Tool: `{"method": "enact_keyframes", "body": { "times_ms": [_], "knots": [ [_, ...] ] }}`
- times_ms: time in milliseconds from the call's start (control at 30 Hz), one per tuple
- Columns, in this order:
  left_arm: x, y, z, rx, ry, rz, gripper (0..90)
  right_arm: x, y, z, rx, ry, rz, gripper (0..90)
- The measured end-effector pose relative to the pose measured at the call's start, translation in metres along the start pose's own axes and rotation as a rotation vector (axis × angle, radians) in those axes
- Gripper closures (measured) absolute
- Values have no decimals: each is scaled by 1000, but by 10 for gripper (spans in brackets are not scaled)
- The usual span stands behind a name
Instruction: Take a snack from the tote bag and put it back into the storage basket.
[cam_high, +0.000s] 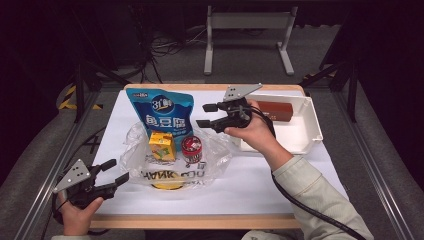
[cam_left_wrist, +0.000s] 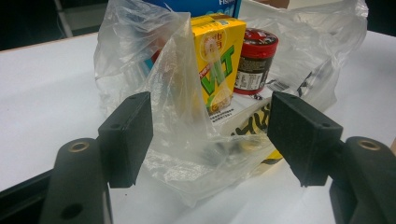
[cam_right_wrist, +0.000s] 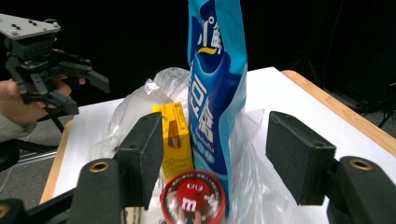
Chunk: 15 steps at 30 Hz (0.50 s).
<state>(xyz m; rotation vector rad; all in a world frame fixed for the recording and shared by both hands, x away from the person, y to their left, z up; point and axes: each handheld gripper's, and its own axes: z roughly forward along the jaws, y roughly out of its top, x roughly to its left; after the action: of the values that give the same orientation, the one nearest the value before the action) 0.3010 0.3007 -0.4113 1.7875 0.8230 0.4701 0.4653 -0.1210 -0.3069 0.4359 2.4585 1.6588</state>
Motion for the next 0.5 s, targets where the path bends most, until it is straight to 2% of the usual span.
{"method": "enact_keyframes", "body": {
  "times_ms": [100,300,500],
  "knots": [
    [1,0,-1,3,2,8,321,-2,2,9,1,4,-2,364],
    [1,-1,-1,-2,1,-6,322,-6,5,24,10,2,-8,369],
    [2,-1,1,-1,-5,-3,321,-10,7,39,6,9,-20,363]
  ]
}}
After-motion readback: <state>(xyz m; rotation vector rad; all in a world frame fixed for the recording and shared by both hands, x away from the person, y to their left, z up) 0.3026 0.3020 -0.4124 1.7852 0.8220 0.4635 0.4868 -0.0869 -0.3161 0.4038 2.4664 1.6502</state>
